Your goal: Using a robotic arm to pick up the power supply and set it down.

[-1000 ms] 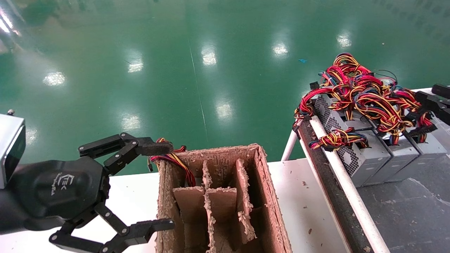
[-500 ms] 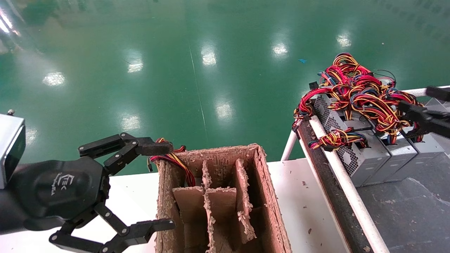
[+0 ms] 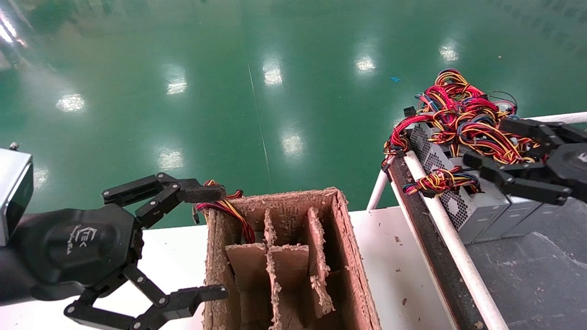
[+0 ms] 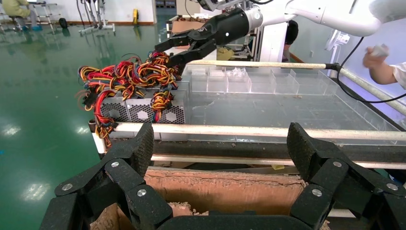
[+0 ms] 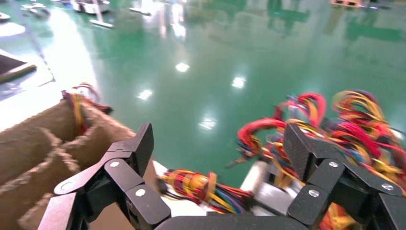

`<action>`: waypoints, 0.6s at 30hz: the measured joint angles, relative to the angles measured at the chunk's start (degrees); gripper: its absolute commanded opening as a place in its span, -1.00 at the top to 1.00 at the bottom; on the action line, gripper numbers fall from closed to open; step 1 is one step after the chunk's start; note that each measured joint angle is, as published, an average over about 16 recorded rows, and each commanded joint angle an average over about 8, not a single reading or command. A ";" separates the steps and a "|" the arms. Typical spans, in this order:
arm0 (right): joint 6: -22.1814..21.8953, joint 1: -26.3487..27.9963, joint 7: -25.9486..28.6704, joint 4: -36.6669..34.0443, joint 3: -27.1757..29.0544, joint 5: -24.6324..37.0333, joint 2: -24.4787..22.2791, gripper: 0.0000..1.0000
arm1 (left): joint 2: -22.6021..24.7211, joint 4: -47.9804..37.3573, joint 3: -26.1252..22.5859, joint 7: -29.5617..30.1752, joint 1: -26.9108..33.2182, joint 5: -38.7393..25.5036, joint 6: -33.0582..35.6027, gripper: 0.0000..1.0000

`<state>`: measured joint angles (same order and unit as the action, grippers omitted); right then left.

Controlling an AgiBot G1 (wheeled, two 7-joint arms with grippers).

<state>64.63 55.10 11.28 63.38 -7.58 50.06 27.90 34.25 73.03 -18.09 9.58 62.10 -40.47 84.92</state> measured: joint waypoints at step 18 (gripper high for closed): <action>9.39 2.88 -0.24 4.55 -3.76 -3.66 3.18 -1.00 | -0.01 0.00 -0.03 -0.02 0.01 0.02 -0.01 -1.00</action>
<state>74.03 57.99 11.04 67.93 -11.35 46.40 31.08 34.24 73.03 -18.12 9.57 62.11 -40.45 84.91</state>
